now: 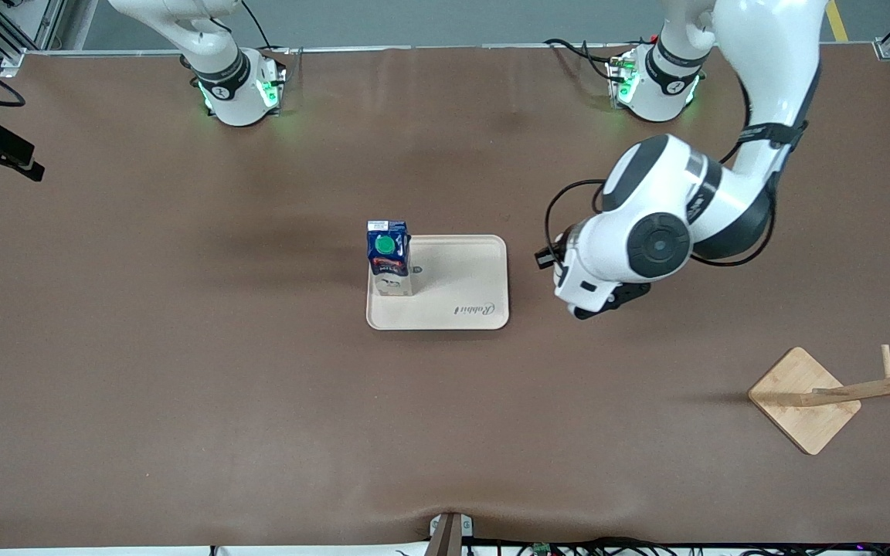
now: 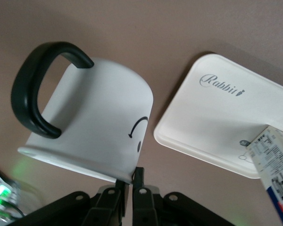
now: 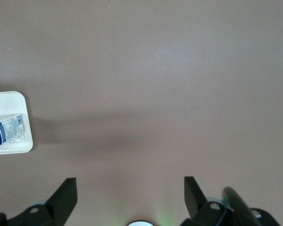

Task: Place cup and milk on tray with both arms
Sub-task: 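Move the white mug with the left gripper over the tray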

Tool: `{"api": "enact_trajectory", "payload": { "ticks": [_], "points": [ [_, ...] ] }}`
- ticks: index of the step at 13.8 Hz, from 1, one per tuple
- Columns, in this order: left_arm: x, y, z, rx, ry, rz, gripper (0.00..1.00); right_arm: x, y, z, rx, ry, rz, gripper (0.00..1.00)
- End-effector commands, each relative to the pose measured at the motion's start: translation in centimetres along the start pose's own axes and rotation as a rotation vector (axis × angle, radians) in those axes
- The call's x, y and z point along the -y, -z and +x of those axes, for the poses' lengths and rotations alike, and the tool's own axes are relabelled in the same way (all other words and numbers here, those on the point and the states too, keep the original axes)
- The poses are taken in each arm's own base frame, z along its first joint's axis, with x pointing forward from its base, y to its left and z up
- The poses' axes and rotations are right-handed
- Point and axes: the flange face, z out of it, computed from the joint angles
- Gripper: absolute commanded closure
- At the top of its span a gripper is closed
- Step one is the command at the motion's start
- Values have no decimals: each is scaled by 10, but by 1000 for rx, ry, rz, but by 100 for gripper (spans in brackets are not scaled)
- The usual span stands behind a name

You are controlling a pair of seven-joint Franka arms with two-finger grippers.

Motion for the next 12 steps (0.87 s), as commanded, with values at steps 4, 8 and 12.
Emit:
{"api": "enact_trajectory", "payload": {
  "ticks": [4, 8, 12],
  "points": [
    [-27, -22, 2, 89, 45, -17, 100, -13, 5, -4, -5, -10, -3, 0],
    [-30, -39, 8, 140, 108, -19, 100, -7, 5, -3, -8, 2, -3, 0],
    [-37, -56, 6, 201, 175, -15, 100, 0, 7, -4, -7, 14, -6, 0]
  ]
}}
